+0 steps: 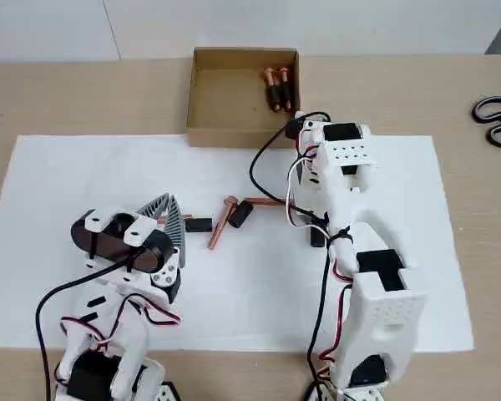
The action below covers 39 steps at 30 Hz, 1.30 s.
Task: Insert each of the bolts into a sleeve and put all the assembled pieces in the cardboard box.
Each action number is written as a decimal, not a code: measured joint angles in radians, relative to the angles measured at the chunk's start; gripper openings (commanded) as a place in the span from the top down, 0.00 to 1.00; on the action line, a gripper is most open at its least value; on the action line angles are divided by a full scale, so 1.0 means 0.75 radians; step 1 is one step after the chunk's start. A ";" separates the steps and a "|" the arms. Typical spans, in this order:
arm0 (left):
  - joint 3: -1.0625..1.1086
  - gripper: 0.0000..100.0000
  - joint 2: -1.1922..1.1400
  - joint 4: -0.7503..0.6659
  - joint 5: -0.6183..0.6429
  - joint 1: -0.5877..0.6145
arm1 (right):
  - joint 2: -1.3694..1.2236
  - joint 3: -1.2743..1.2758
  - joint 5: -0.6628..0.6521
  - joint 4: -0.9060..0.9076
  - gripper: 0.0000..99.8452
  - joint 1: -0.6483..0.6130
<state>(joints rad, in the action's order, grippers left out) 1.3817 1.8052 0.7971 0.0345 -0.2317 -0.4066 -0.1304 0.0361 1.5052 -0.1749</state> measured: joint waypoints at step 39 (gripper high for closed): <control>0.000 0.99 0.000 0.000 0.000 0.000 | -0.004 -0.070 0.027 0.143 0.75 -0.002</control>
<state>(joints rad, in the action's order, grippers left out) 1.3817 1.8052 0.7971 0.0345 -0.2317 -0.4097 -0.1826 0.0560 1.6126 -0.1765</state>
